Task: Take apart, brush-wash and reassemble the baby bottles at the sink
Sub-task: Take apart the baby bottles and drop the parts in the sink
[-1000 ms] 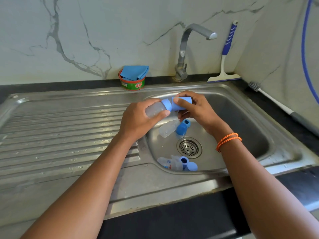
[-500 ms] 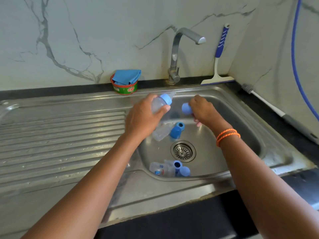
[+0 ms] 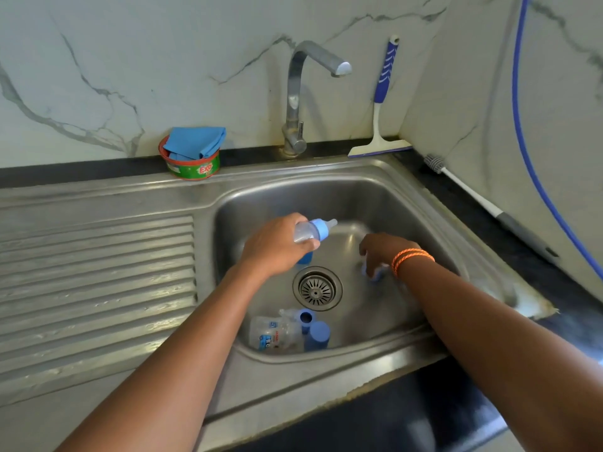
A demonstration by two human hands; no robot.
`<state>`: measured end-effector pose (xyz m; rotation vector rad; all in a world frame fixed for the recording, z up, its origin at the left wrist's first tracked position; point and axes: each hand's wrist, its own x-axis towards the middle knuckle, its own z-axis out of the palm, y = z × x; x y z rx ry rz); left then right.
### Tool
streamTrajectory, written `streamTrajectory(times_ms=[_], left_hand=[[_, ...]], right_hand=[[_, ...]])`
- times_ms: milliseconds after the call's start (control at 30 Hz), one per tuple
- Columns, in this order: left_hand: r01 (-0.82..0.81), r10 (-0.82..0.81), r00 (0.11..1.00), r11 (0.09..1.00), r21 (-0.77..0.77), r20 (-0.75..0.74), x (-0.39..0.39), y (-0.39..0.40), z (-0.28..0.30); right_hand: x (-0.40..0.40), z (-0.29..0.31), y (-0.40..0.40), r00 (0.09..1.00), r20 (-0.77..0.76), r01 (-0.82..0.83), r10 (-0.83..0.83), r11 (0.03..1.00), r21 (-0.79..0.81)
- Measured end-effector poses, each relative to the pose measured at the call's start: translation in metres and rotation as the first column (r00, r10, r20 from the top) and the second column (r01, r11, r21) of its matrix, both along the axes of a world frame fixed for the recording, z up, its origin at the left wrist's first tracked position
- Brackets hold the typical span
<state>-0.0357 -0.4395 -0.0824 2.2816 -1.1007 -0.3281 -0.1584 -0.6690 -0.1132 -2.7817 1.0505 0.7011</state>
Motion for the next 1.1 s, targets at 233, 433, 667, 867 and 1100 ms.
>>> streamTrajectory(times_ms=[233, 433, 667, 867, 1100], left_hand=[[-0.012, 0.0, 0.997, 0.987, -0.159, -0.074, 0.0, 0.004, 0.002], [0.012, -0.09, 0.98, 0.916, -0.402, -0.176, 0.0, 0.006, 0.005], [0.074, -0.074, 0.997, 0.907, -0.415, 0.016, 0.001, -0.002, 0.019], [-0.014, -0.04, 0.994, 0.883, -0.469, -0.105, -0.005, -0.002, 0.025], [-0.282, -0.061, 0.798, 0.842, -0.461, -0.6, 0.001, 0.005, 0.027]], right_hand=[[0.018, 0.074, 0.033, 0.736, 0.545, 0.027, -0.401, 0.823, 0.568], [0.001, 0.071, 0.069, 0.616, 0.648, -0.169, -0.448, 0.728, 0.664], [0.001, 0.063, 0.061, 0.446, 0.773, -0.349, -0.451, 0.708, 0.614], [-0.003, 0.065, 0.057, 0.359, 0.817, -0.496, -0.451, 0.649, 0.577], [-0.009, 0.077, 0.058, 0.416, 0.806, -0.65, -0.422, 0.482, 0.588]])
